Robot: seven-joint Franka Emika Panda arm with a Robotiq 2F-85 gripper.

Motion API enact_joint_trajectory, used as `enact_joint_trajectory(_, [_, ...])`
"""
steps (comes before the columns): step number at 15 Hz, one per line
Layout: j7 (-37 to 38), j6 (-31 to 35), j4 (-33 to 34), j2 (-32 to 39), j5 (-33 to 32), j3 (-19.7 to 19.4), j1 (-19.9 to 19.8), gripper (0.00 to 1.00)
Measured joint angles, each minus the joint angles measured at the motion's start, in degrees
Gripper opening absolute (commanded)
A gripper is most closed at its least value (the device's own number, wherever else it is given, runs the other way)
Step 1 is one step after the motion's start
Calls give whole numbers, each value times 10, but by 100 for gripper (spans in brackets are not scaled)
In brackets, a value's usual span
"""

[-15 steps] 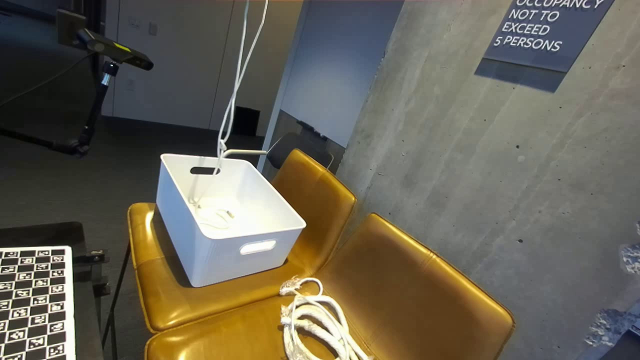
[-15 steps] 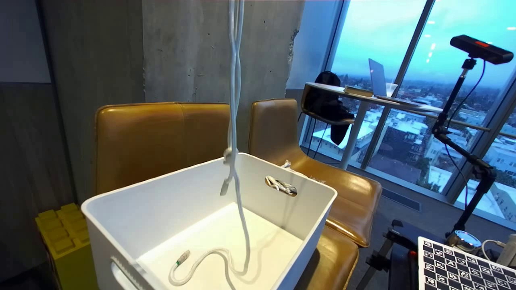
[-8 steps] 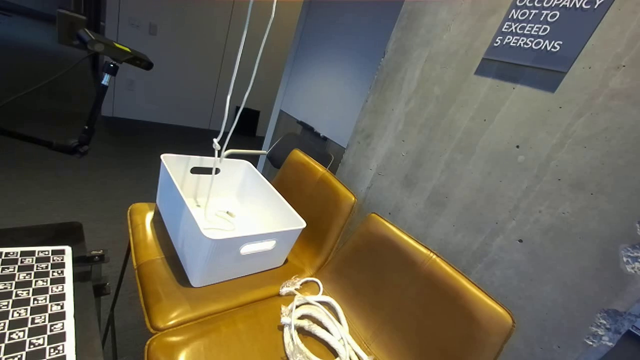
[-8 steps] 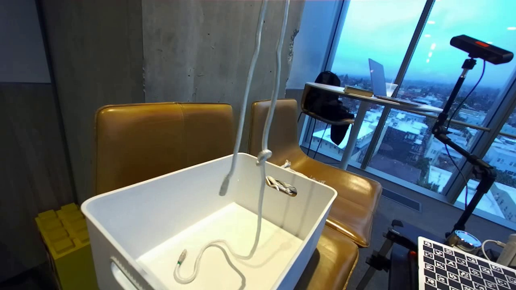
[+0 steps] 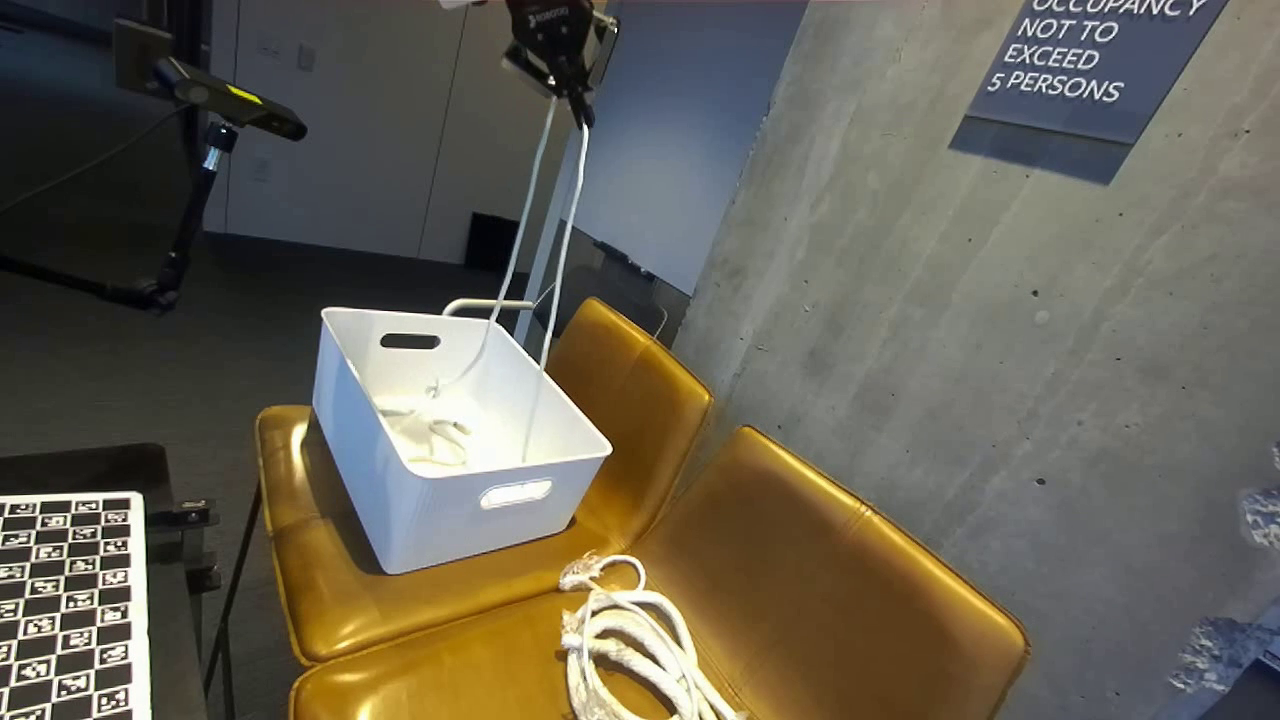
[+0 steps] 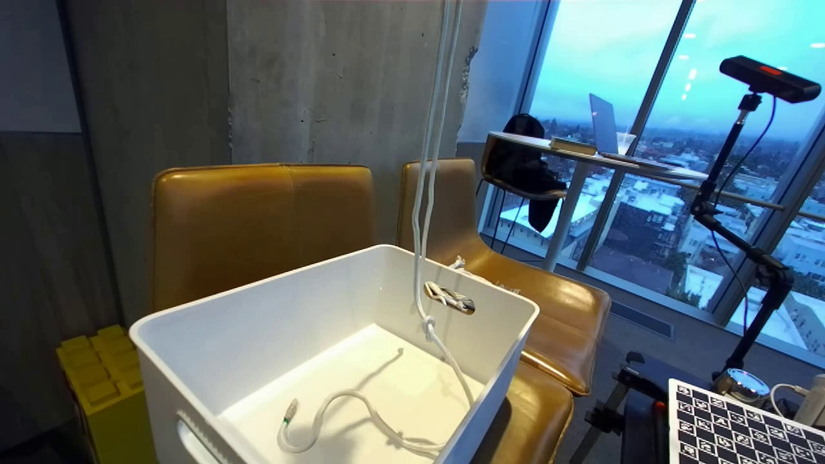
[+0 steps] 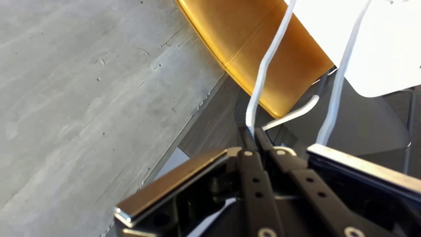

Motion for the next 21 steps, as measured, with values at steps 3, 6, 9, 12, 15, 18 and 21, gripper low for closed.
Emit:
enact_joint_trajectory(3, [-10,8,-9,20,41,-5,0,1])
enact_joint_trajectory(6, [-37,8,-9,29,119,-5,2,1])
enact_joint_trajectory(9, [-50,8,-8,36,199,-6,2,1])
enact_joint_trajectory(12, [-29,1,-6,49,236,-12,-3,1])
enact_joint_trajectory(15, [6,-19,-5,69,248,-18,-12,1])
enact_joint_trajectory(18, [48,-54,-4,95,250,-19,-23,1])
enact_joint_trajectory(21, [87,-77,-2,123,260,-19,-30,1])
